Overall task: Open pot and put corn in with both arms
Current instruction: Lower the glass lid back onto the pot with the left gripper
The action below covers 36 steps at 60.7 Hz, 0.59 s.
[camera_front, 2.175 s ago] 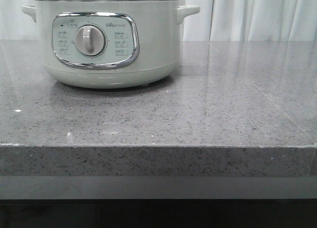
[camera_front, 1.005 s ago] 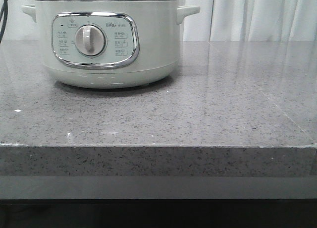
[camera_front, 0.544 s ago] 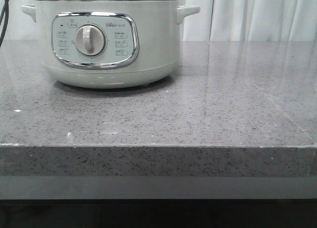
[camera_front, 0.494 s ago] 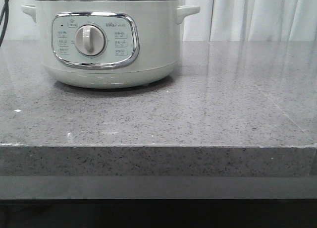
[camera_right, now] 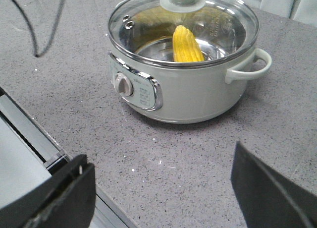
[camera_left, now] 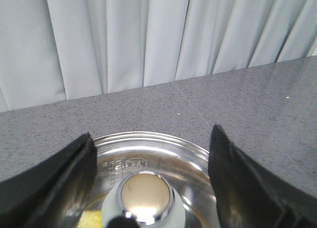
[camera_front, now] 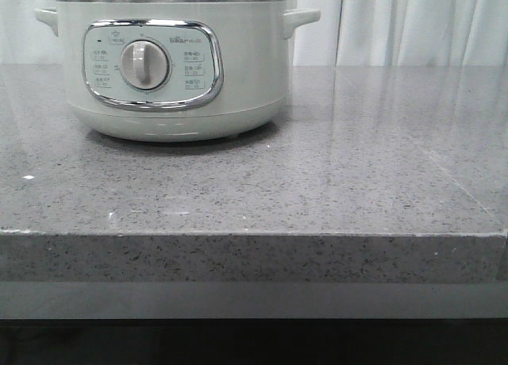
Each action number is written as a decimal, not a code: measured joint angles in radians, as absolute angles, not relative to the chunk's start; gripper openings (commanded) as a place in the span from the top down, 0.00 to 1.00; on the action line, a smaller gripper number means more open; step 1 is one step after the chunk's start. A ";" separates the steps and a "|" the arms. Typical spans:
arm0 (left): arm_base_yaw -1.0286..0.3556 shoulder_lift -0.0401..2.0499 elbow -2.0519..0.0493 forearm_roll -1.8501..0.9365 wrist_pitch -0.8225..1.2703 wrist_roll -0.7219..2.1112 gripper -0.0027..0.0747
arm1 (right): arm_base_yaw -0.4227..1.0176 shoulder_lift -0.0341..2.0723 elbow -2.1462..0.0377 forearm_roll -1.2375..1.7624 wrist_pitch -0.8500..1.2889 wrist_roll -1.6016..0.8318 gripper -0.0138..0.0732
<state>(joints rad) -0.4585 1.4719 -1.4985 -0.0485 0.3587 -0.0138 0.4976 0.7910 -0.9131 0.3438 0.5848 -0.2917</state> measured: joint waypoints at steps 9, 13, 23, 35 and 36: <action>-0.458 1.318 -1.495 -0.018 0.524 -0.014 0.34 | 0.498 0.791 -0.913 0.344 0.585 -0.292 0.17; -0.458 1.254 -1.472 -0.012 0.570 -0.014 0.34 | 0.498 0.791 -0.913 0.344 0.585 -0.292 0.17; -0.458 1.054 -1.301 -0.010 0.594 -0.014 0.34 | 0.498 0.791 -0.913 0.344 0.585 -0.292 0.17; -0.458 0.847 -1.062 -0.010 0.596 -0.014 0.34 | 0.498 0.791 -0.913 0.344 0.585 -0.292 0.17; -0.458 0.826 -1.039 -0.010 0.596 -0.014 0.34 | 0.498 0.791 -0.913 0.344 0.585 -0.292 0.17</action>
<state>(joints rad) -0.4585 0.8263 -1.0392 -0.0097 0.5962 -0.0138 0.4976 0.7910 -0.9131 0.3438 0.5848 -0.2917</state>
